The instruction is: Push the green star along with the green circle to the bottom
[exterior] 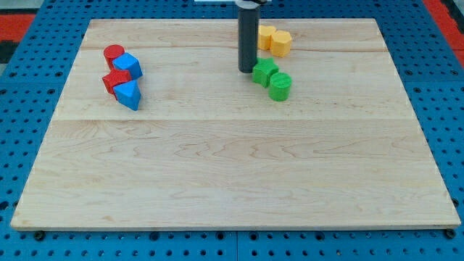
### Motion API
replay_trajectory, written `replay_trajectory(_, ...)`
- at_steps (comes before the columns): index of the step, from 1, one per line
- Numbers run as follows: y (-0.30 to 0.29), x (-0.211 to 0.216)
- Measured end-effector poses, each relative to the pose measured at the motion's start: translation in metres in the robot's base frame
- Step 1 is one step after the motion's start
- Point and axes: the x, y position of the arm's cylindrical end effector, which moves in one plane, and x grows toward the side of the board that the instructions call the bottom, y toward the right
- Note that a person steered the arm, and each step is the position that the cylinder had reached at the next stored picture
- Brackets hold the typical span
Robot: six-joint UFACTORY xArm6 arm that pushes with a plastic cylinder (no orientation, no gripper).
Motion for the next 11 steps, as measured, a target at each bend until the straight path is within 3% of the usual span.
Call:
replay_trajectory(3,0.045,0.034)
replay_trajectory(5,0.038,-0.023)
replay_trajectory(6,0.088,-0.031)
replay_trajectory(9,0.061,0.056)
replay_trajectory(11,0.004,0.065)
